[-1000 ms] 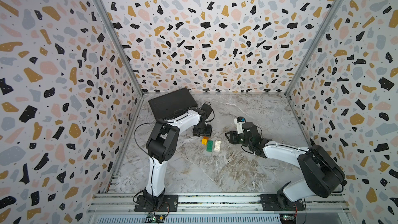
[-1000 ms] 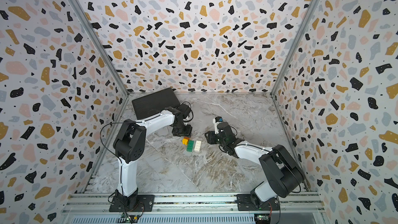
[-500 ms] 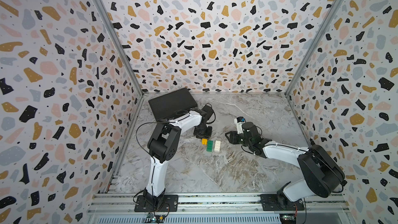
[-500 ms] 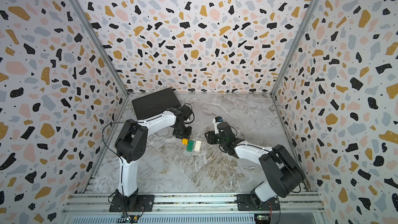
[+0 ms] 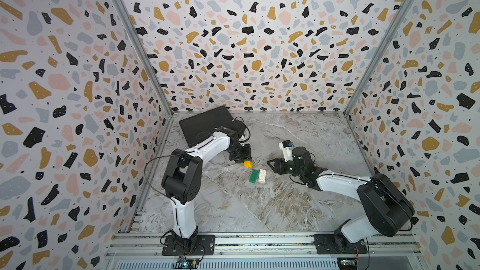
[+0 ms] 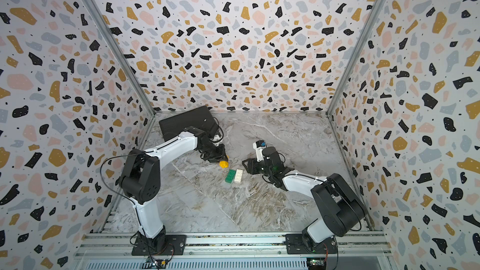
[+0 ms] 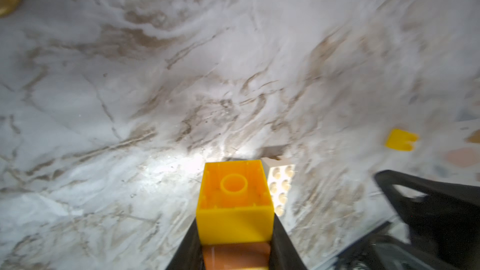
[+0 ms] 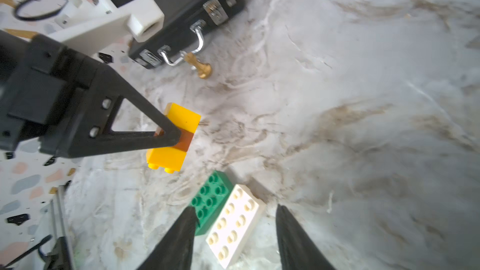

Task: Assemble an ice cream with lego
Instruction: Pick up the lego brick from the center of the board, then place the lego brick at the center of the board.

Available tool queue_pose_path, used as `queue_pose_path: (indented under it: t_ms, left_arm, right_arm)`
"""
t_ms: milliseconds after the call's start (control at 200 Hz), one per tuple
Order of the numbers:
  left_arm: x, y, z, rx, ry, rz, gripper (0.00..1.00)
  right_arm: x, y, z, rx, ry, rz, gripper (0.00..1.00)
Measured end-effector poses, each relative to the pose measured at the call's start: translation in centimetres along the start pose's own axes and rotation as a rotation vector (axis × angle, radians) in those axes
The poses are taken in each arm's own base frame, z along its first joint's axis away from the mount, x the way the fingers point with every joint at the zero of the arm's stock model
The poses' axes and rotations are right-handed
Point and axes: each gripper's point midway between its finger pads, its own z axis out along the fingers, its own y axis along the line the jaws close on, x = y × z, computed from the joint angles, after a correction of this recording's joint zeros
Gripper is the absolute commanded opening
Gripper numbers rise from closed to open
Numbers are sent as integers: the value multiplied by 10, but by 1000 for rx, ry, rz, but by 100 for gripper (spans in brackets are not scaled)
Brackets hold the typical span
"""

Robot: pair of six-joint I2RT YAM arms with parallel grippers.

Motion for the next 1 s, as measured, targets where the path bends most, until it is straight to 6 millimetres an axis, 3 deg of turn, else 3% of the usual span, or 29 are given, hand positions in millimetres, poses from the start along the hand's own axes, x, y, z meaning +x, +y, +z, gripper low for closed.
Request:
queue_pose_path:
  t_ms: [85,160,441,611,1001]
  left_arm:
    - [1,-9,-15,121,-37,-87,16]
    - [9,-15,-16,216,-48,-182,16]
    - [61,-6,33,354,31,-538,14]
    - [47,-29,27,449,-7,-578,14]
    - [18,-49,7,571,-96,-627,13]
  right_arm:
    - [1,7,-2,-54,-29,-21,60]
    - [2,11,-3,-88,-49,-29,61]
    - [-2,30,-7,-183,-159,-79,64]
    - [2,37,-4,-195,-153,-92,64]
    - [3,35,-2,-166,-164,-108,69]
